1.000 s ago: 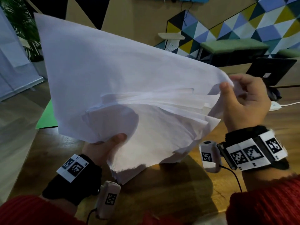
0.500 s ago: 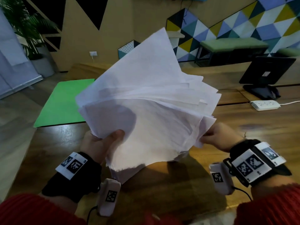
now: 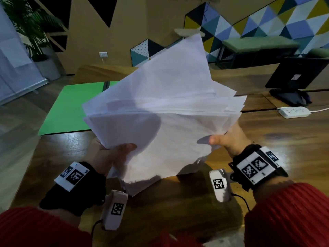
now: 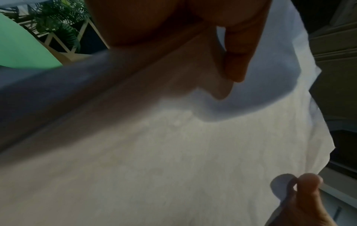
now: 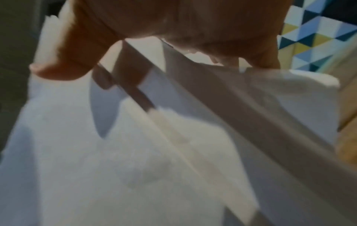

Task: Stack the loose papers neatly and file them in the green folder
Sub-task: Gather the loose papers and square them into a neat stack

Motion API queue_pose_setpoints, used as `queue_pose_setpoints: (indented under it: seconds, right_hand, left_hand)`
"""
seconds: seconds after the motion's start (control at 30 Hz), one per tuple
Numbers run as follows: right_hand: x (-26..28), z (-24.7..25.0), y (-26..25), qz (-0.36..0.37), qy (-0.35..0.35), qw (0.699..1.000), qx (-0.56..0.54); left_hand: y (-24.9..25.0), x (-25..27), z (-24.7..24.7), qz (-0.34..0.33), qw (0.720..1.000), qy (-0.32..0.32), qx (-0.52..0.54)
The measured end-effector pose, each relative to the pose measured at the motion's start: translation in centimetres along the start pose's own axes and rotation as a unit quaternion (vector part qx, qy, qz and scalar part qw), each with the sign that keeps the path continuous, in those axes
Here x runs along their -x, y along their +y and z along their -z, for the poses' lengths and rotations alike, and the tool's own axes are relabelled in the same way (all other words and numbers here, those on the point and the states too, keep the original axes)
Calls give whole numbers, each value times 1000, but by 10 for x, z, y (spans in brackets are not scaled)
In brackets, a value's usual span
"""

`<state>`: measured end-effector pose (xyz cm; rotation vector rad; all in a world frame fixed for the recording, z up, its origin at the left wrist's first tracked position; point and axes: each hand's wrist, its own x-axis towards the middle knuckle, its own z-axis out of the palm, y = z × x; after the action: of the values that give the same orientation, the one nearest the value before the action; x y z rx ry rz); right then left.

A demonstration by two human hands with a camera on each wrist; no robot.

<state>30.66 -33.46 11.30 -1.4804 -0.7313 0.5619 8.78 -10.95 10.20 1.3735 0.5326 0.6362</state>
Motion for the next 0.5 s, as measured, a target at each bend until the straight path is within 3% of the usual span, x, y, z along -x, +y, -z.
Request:
queue_pose_setpoints:
  seconds: [0.27, 0.33, 0.4, 0.5]
  right_hand:
    - [-17, -8, -15, -38, -76, 995, -43]
    - [-15, -18, -23, -28, -88, 995, -23]
    - [-11, -35, -27, -8, -39, 999, 15]
    - [-3, -63, -29, 45, 93, 994, 39]
  left_hand:
    - [7, -2, 3, 20, 999, -13, -32]
    - [6, -5, 7, 27, 996, -12, -83]
    - [10, -2, 0, 48, 983, 22, -176]
    - [21, 7, -20, 38, 962, 76, -260]
